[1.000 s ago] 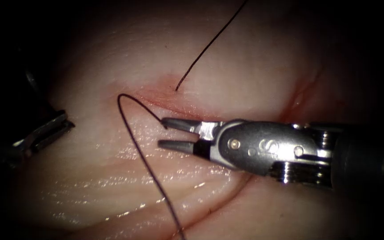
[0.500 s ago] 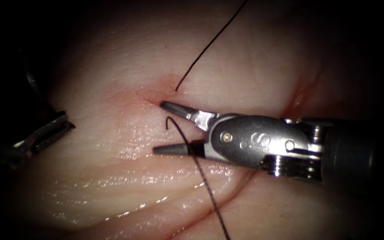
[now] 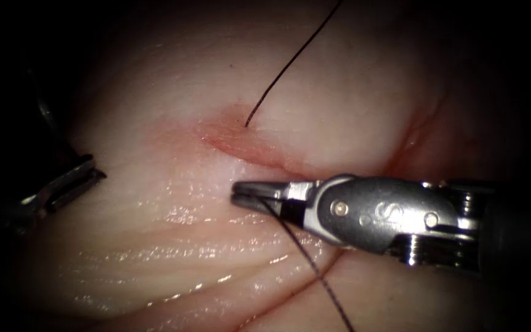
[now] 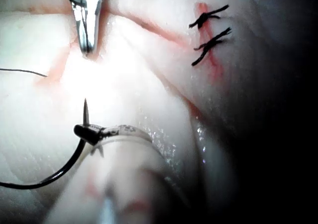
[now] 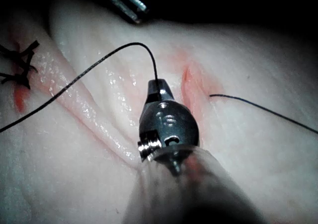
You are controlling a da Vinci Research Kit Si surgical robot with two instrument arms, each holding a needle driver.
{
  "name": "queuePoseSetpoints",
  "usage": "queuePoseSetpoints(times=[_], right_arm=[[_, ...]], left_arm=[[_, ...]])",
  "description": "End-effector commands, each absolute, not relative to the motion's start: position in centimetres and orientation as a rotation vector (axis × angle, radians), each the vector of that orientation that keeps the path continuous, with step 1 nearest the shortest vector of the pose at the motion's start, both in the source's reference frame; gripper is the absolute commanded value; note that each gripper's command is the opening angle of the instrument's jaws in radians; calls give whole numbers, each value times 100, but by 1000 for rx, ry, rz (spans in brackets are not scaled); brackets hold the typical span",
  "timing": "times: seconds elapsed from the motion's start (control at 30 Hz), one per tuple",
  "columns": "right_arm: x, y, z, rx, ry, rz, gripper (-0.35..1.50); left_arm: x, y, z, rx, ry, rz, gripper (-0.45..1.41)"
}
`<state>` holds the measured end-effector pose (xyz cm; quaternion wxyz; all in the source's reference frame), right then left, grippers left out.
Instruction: Wound Closure
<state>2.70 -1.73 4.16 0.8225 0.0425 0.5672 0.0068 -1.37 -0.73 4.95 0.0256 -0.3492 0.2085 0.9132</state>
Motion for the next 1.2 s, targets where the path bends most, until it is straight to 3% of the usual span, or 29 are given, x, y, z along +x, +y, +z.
queuePoseSetpoints(times=[0.03,0.43,0.73,0.77,0.83,0.9,1.0,1.2], right_arm=[[265,-189,402,104,1226,-12,-35],[190,-281,293,163,1302,-141,-35],[181,-307,259,197,1360,-242,-35],[187,-297,261,185,1360,-242,37],[192,-281,266,143,1385,-217,91],[196,-265,273,91,1380,-196,118],[202,-236,290,57,1371,-171,128],[204,-195,332,29,1350,-146,128]], left_arm=[[-143,-74,500,-1082,646,2821,-45],[-148,-74,500,-1085,640,2822,-45],[-149,-75,500,-1087,640,2821,-45],[-149,-75,500,-1087,640,2821,-45],[-149,-75,500,-1087,640,2821,-45],[-149,-75,500,-1086,637,2824,-45],[-147,-75,500,-1088,637,2824,-45],[-146,-75,500,-1089,637,2825,-45]])
